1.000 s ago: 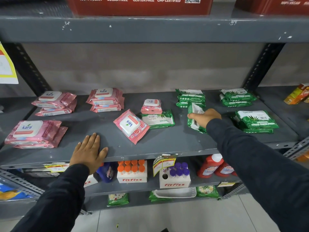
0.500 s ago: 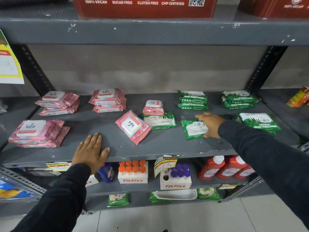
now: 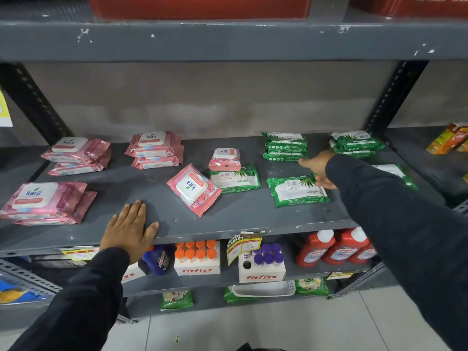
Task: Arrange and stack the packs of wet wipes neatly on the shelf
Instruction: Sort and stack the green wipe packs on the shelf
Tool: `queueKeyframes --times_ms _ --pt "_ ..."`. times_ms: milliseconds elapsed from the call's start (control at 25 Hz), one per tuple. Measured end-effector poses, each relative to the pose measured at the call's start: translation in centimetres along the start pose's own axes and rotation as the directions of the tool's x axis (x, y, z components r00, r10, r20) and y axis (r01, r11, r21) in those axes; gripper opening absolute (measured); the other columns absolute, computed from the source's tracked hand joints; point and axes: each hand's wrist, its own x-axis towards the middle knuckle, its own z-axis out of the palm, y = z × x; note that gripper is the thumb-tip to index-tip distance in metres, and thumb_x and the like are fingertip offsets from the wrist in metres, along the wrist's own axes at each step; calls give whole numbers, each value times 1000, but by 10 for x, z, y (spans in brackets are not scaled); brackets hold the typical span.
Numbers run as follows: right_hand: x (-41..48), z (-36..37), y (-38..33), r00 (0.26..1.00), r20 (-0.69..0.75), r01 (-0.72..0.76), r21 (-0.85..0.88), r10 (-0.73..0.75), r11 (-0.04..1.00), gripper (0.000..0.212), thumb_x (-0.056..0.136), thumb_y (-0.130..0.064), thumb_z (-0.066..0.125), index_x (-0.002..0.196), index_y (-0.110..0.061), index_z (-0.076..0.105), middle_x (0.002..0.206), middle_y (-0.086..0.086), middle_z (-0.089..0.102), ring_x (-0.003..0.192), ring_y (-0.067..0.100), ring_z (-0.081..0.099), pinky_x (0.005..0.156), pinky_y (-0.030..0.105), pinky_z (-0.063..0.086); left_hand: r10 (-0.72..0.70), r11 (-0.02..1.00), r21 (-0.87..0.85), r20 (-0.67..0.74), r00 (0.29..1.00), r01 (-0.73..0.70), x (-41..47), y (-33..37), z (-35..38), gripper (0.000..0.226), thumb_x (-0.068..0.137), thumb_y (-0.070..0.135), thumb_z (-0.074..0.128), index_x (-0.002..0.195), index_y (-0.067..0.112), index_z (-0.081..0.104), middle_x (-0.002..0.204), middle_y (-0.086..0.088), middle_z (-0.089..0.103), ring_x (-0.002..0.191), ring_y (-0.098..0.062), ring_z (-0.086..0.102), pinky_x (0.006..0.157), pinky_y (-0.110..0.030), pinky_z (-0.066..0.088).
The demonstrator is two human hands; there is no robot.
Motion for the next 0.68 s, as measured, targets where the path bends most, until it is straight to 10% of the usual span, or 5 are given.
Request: queueKeyframes --times_ms 160,400,680 --pt "-3 27 -10 993 107 11 -519 52 855 81 95 -63 23 151 -4 18 159 17 19 145 33 23 117 42 21 -6 1000 -5 0 1000 6 -1 1 -1 69 93 53 20 149 13 8 159 -4 4 146 -22 3 118 -41 6" --pt "61 66 1 987 133 12 -630 92 777 126 54 -96 11 150 -17 28 158 14 24 143 38 26 115 54 22 -5 1000 -2 2 1000 5 -2 1 -3 69 93 53 19 149 14 7 159 -4 3 146 -22 1 118 -40 5" --pt "11 64 -17 999 45 49 -677 -25 734 97 74 -81 43 146 -16 37 154 7 37 137 30 40 110 40 36 -3 1000 8 6 1000 3 -2 1 -2 71 92 55 16 149 14 6 159 -4 3 146 -22 1 118 -40 5"
